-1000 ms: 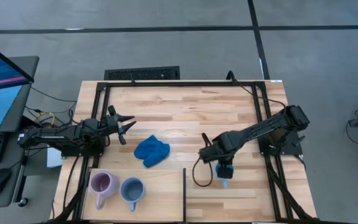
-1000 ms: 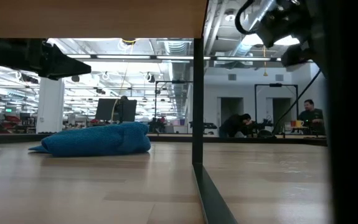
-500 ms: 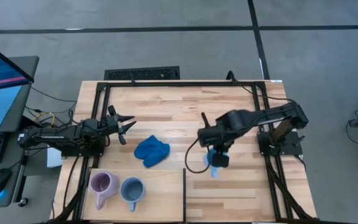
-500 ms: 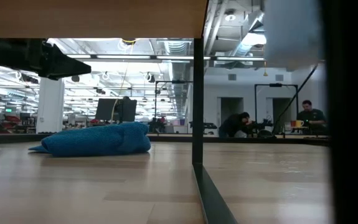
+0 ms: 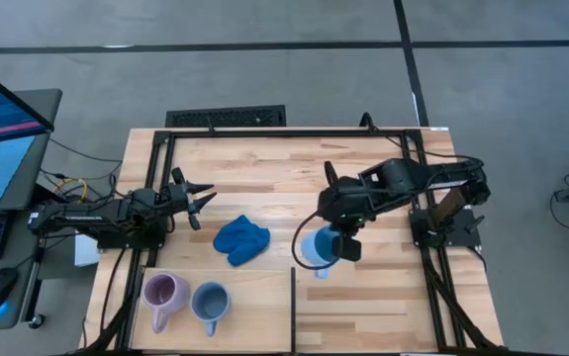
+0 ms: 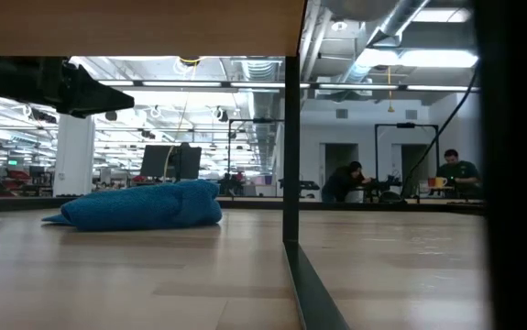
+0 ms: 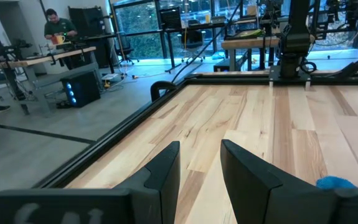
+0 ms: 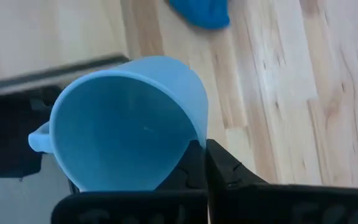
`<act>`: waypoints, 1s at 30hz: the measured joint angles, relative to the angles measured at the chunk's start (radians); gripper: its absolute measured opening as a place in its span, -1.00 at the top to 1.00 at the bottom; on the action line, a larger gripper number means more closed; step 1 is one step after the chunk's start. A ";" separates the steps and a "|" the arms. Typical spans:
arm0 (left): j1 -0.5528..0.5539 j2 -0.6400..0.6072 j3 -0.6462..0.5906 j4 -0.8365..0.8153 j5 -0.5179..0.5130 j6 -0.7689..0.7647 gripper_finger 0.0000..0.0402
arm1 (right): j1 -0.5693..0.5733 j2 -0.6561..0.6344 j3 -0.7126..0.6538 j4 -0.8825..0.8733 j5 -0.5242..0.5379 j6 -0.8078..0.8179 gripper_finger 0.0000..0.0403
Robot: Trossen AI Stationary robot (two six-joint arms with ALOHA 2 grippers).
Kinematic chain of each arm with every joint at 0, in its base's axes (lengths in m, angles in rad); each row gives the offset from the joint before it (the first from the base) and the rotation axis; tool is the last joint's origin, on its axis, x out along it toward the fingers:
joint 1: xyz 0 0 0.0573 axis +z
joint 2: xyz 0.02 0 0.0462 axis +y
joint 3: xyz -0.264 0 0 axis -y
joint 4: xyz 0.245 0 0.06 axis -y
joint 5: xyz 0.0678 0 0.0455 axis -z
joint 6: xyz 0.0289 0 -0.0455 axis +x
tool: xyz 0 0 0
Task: Stack small to large cups/mugs on shelf
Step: Put the light blue cup on the shelf
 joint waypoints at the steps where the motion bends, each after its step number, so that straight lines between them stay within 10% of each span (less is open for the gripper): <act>1: 0.000 0.000 0.000 0.000 0.000 0.000 0.46 | 0.000 0.000 0.000 0.024 -0.001 -0.015 0.99; 18: 0.000 0.000 0.000 0.000 0.000 0.000 0.46 | 0.047 0.037 0.003 0.531 -0.082 -0.161 0.99; 30: 0.000 0.013 0.000 0.000 0.000 0.000 0.46 | 0.054 0.048 0.001 0.518 -0.084 -0.143 0.99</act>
